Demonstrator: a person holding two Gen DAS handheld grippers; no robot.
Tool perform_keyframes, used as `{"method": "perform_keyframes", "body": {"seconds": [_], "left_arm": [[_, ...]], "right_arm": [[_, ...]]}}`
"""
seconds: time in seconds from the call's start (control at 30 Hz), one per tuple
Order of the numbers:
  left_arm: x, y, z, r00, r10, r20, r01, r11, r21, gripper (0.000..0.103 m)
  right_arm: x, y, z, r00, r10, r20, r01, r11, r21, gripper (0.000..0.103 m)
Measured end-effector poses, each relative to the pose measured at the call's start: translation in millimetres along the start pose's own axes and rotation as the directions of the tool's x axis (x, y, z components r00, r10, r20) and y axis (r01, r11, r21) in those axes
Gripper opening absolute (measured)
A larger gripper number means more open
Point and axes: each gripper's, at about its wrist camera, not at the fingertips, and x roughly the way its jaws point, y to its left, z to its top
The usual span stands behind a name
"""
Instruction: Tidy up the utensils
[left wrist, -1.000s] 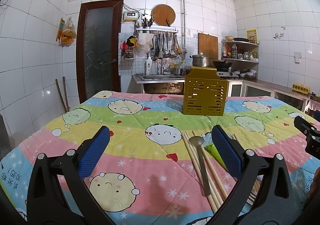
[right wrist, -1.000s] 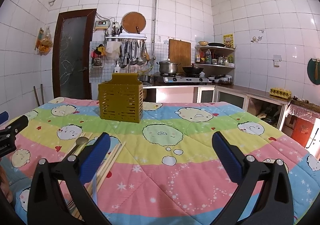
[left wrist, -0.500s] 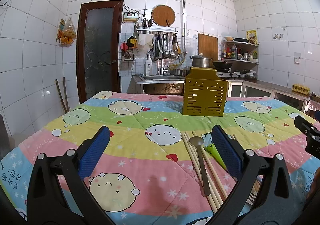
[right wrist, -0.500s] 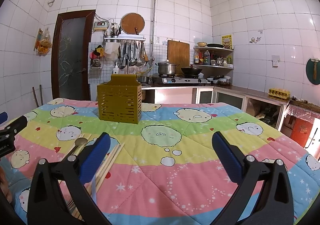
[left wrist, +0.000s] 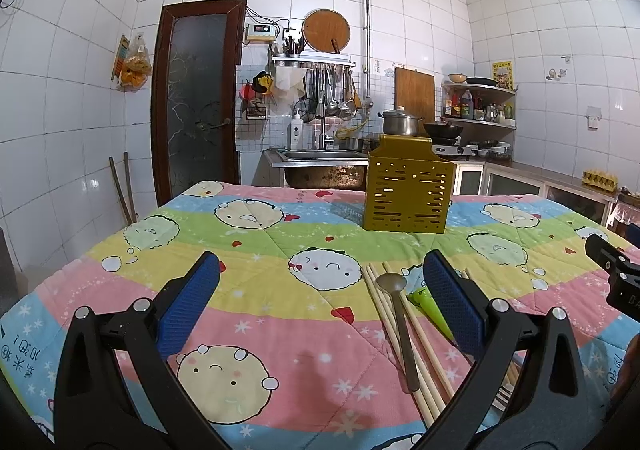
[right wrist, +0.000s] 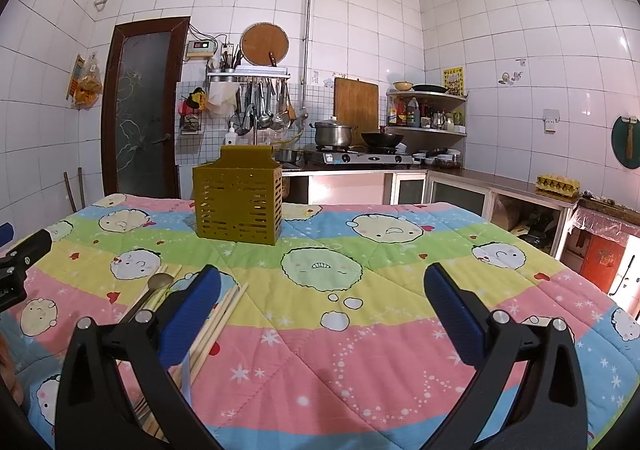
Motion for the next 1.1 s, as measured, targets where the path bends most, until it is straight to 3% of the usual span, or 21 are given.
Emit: {"method": "perform_keyframes", "body": {"seconds": [0.87,1.1], "left_arm": [[8,1,0,0.999,0.016,-0.051,-0.016,1.000,-0.001,0.098],[18,3,1,0.994,0.021,-0.107,-0.023,1.000,-0.012,0.098]], "right_arm": [[2,-1,0,1.000,-0.005,-0.017,0.005,1.000,0.007,0.099],[14,-1,-2,0.994,0.009,-0.105,-0.008,1.000,0.011,0.099]]}}
